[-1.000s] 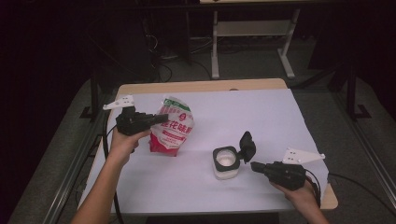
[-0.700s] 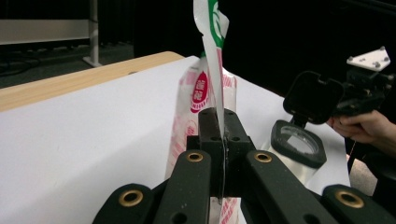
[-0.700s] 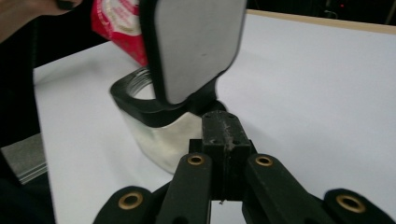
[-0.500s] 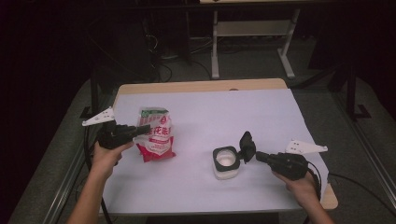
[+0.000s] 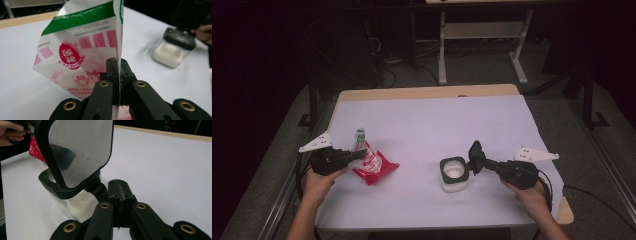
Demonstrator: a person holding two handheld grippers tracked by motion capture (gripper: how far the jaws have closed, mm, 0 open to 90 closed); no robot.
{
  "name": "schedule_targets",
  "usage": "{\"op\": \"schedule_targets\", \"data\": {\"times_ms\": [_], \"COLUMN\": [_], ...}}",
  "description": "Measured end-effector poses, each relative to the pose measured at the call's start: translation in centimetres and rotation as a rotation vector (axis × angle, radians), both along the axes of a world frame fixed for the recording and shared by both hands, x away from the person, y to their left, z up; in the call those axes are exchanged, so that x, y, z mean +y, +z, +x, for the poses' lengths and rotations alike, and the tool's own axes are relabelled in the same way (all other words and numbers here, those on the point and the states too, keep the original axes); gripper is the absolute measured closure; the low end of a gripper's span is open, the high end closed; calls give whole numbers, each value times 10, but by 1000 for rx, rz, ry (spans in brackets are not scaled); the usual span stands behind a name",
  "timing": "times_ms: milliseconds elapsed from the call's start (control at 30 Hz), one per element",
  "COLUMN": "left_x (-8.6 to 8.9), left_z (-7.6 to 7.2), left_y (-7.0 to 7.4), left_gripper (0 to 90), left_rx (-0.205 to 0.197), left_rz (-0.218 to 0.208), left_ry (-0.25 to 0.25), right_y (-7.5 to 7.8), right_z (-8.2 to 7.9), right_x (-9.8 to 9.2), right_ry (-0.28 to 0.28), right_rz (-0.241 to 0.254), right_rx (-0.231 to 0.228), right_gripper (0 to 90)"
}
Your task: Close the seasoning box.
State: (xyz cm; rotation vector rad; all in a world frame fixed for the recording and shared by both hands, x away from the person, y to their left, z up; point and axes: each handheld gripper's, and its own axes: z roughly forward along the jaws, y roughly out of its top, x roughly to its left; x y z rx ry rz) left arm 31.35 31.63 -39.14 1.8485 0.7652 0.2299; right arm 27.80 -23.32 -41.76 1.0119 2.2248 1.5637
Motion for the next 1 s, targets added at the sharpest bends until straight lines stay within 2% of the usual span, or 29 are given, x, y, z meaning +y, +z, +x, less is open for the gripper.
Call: {"op": "schedule_targets", "data": {"times_ms": [33,67,200,267,400,533,567,800,867,900,1000], "left_x": [0,2,6,9,13,14,15,21,22,24,26], "left_z": [0,-2,-8,-11,-13,-14,-15,-19,-20,-21,-24], "left_y": [0,-3,-5,-5,-11,-15,-14,-16,-17,-18,-20], "left_gripper": [895,895,885,867,819,685,655,432,348,326,251], "left_rx": [0,6,6,-2,8,9,0,-27,-23,-21,-13], "left_rz": [0,-17,6,22,34,44,58,49,51,67,78], "left_ry": [0,-8,3,11,13,30,38,49,52,55,59], "right_y": [0,0,-1,-1,-2,-2,-2,-3,-3,-3,-3], "right_z": [0,-1,-1,-1,-1,-1,-1,-1,-1,-1,-1], "right_x": [0,-1,-3,-3,-2,-1,0,0,0,0,0], "right_ry": [0,-5,-10,-10,-7,-3,-3,-2,-3,-3,-4], "right_rz": [0,2,-2,-8,-20,-27,-31,-33,-34,-33,-34], "right_rx": [0,0,-5,-6,-10,-9,-11,-10,-7,-7,-7], "right_gripper": [900,900,900,900,900,900,900,900,900,900,900]}}
